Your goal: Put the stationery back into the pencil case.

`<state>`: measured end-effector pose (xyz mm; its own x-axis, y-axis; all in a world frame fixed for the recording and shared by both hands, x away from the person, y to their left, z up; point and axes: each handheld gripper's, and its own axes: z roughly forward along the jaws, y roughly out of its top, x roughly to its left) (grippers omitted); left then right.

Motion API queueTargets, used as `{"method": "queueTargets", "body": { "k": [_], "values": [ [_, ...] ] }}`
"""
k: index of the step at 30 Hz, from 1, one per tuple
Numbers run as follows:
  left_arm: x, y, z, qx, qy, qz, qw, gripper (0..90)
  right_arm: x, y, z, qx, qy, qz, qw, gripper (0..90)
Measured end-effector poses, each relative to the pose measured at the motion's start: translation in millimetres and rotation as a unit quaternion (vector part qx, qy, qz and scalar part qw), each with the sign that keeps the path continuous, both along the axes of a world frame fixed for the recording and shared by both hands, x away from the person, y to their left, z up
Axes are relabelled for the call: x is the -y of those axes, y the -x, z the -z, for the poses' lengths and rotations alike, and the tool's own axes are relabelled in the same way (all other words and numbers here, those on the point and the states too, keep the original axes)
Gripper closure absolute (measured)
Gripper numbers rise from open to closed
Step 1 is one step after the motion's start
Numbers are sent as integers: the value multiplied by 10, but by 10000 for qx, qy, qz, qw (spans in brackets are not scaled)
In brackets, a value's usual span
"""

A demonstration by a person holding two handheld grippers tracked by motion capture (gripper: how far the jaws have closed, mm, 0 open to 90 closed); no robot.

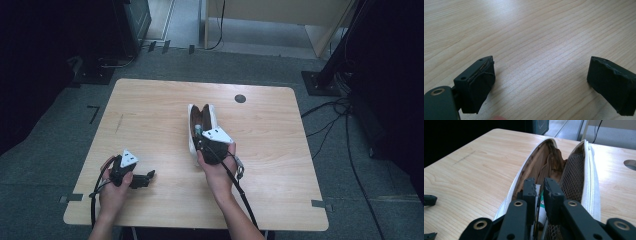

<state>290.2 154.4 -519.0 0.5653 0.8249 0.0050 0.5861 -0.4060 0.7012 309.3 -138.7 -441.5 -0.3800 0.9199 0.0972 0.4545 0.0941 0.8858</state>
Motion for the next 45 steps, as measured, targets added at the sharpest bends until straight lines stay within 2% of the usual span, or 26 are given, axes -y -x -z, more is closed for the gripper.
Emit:
{"method": "queueTargets", "body": {
  "k": [4,7,10,14,18,20,24,25,26,29,32,34,35,37,45],
  "values": [
    [-1,-1,-1,2,-10,4,10000,83,31,42,-49,71,6,-93,9999,817],
    [-2,-1,-1,2,-10,6,10000,82,66,63,-86,125,-9,-196,9997,783],
    [3,-4,-1,3,-7,-7,10000,82,100,81,-116,232,155,-297,9992,777],
    [5,-3,-1,4,-3,-13,10000,83,182,138,-210,365,74,-268,9989,780],
    [3,-3,-2,1,-20,-1,10000,83,312,187,-290,507,13,-271,9983,735],
    [5,-3,-1,6,-10,-10,10000,83,392,206,-309,523,-78,-367,9979,665],
    [4,-3,-1,3,-13,-6,10000,83,520,240,-321,555,-55,-462,9974,523],
    [5,-3,-1,7,-9,-11,10000,82,557,247,-321,530,-113,-516,9972,465],
    [5,-2,-1,5,-14,-8,10000,83,594,253,-321,504,-135,-577,9970,368],
    [5,-2,-2,7,-15,-6,10000,83,682,285,-306,339,-9,-487,9982,167],
    [5,-1,-1,11,-17,-6,10000,83,787,317,-279,267,-72,-507,9983,103],
    [4,0,-2,6,-30,9,10000,83,848,328,-261,210,-141,-498,9984,18],
    [6,1,-2,7,-18,2,10000,83,893,330,-247,157,-195,-515,9984,0],
    [5,2,-3,4,-30,17,10000,83,952,352,-217,204,-115,-543,9982,0],
    [4,2,-3,3,-32,23,10000,83,1229,413,-85,19,-18,-256,9997,0]
  ]
}}
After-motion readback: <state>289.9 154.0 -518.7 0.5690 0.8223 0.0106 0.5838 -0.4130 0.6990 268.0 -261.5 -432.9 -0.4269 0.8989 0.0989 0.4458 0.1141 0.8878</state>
